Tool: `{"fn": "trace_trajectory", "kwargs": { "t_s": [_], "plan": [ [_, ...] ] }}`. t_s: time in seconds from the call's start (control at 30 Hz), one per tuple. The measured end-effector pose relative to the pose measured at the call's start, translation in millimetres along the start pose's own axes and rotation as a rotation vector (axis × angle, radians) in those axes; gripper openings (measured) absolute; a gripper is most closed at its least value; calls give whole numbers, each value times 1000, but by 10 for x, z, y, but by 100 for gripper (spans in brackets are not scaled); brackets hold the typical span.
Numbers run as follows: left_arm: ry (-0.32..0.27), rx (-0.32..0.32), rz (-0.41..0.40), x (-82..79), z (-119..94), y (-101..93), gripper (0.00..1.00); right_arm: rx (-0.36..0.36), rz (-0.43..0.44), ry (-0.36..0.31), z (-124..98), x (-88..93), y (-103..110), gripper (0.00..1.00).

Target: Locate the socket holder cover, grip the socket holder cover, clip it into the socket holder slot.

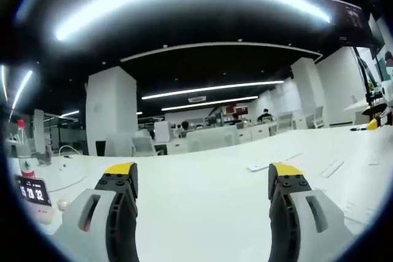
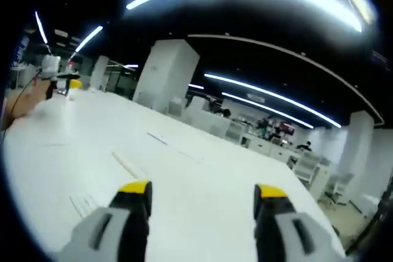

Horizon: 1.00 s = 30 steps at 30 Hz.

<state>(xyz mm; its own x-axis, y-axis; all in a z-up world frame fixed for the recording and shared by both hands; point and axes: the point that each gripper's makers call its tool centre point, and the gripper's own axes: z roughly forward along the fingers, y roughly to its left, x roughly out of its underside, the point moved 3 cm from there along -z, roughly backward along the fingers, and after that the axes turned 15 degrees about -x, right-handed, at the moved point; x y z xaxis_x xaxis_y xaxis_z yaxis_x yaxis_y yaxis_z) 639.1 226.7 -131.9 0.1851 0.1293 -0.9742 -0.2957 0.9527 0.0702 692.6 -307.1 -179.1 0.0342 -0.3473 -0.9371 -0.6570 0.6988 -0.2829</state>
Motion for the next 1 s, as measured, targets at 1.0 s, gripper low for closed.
{"fn": "trace_trajectory", "kwargs": {
  "t_s": [1.0],
  "plan": [
    [26, -2, 1, 82, 19, 57, 85, 41, 26, 46, -16, 154, -67, 67]
  ]
}}
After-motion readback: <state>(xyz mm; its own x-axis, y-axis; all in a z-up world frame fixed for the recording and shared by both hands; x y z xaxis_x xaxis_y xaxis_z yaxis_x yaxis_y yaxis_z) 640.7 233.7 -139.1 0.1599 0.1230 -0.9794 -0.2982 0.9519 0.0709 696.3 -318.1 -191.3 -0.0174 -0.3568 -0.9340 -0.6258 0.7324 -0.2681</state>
